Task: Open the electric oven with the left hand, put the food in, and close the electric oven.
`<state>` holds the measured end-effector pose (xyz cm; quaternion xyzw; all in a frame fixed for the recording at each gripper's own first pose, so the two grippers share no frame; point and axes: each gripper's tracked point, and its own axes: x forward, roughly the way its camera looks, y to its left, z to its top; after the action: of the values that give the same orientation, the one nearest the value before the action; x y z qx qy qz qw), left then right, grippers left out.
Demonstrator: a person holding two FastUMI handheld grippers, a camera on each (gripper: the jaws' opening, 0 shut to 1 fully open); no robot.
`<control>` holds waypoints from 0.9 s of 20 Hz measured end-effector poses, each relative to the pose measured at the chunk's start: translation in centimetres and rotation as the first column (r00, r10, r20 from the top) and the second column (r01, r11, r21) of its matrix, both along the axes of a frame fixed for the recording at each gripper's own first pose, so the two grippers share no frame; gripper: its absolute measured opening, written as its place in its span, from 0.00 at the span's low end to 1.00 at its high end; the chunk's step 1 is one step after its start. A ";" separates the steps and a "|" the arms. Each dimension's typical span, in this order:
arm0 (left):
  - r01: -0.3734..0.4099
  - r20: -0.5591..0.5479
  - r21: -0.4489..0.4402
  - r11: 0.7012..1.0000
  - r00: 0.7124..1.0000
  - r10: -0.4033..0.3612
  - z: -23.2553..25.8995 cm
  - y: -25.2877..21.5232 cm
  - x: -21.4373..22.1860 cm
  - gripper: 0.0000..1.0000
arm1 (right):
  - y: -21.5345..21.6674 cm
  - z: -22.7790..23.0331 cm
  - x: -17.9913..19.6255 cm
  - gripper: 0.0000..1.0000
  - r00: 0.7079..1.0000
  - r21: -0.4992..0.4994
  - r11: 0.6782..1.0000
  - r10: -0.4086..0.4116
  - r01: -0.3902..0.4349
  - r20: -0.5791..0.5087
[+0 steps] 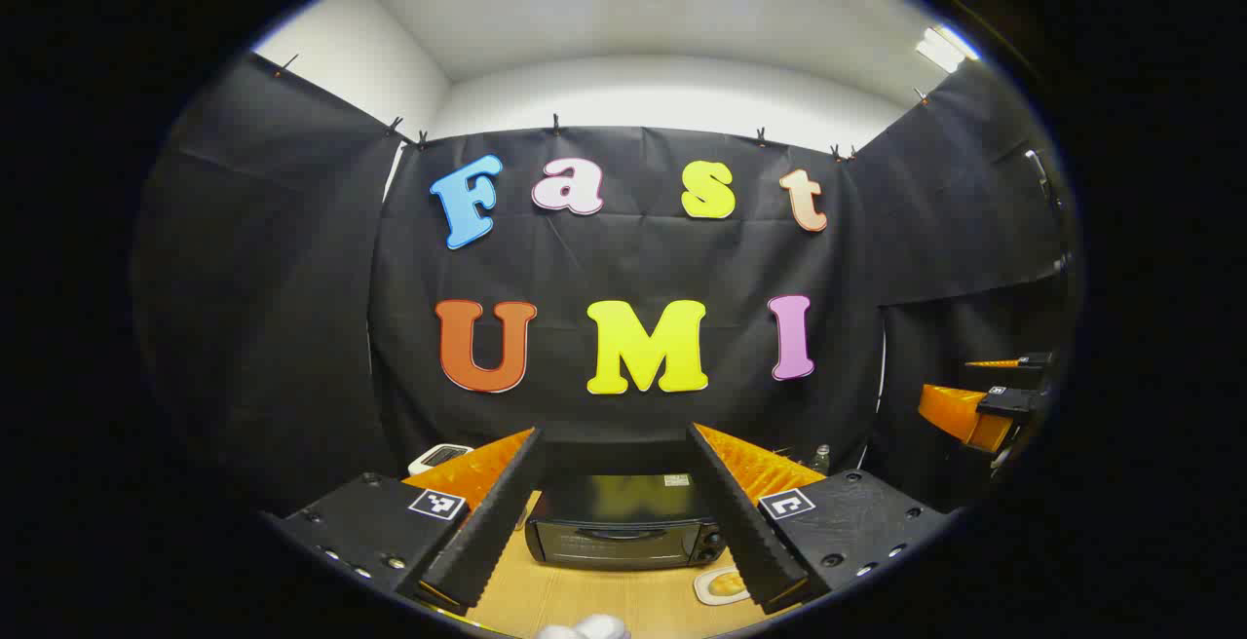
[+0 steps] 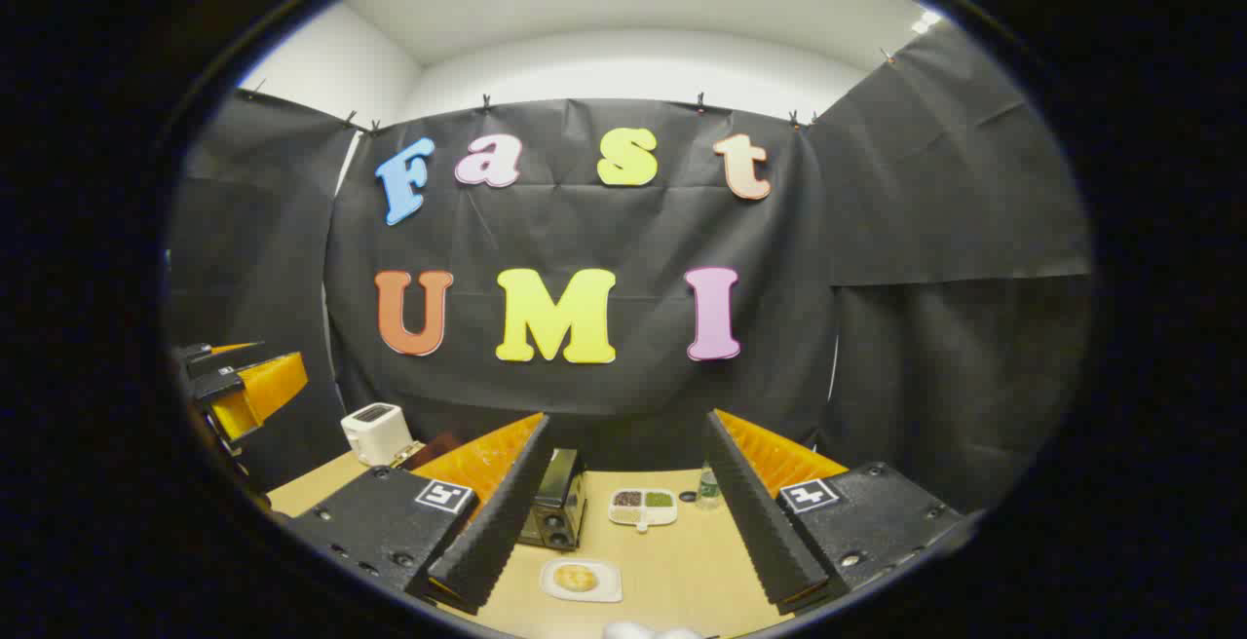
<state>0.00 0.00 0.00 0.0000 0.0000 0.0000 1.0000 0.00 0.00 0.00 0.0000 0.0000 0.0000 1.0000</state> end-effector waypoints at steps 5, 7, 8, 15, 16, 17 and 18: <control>-0.004 -0.017 -0.015 1.000 1.000 0.004 -0.6 0.0 0.4 0.94 | -0.5 -0.3 0.4 0.99 1.000 0.004 1.000 -0.004 0.004 -0.009; -0.005 -0.016 -0.014 1.000 1.000 0.004 -0.6 0.0 0.5 0.94 | -0.7 -0.1 0.6 0.99 1.000 0.001 1.000 -0.010 0.010 -0.002; -0.005 -0.015 -0.014 1.000 1.000 0.005 -0.6 0.0 0.5 0.94 | -0.7 -0.1 0.7 0.99 1.000 0.000 1.000 -0.010 0.010 -0.003; -0.013 -0.015 -0.006 1.000 1.000 0.013 -1.4 0.4 1.2 0.94 | -0.8 -0.2 1.2 0.99 1.000 -0.004 1.000 -0.012 0.012 -0.005; -0.012 -0.021 -0.006 1.000 1.000 0.012 -1.9 0.3 1.4 0.94 | -0.6 -0.2 1.2 0.99 1.000 0.000 1.000 -0.006 0.006 -0.001; -0.012 -0.027 -0.010 1.000 1.000 0.011 -2.6 0.3 1.6 0.94 | -0.5 -0.2 1.3 0.98 1.000 0.003 1.000 -0.002 0.002 0.001; -0.009 -0.032 -0.012 1.000 0.999 0.008 -3.3 0.3 1.9 0.94 | -0.6 -0.2 1.3 0.98 1.000 0.005 1.000 0.002 -0.002 0.005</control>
<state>1.86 0.29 -3.27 -0.0060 0.0157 0.0042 0.9998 1.25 -0.55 -0.20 0.0025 -0.0027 0.0012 1.0000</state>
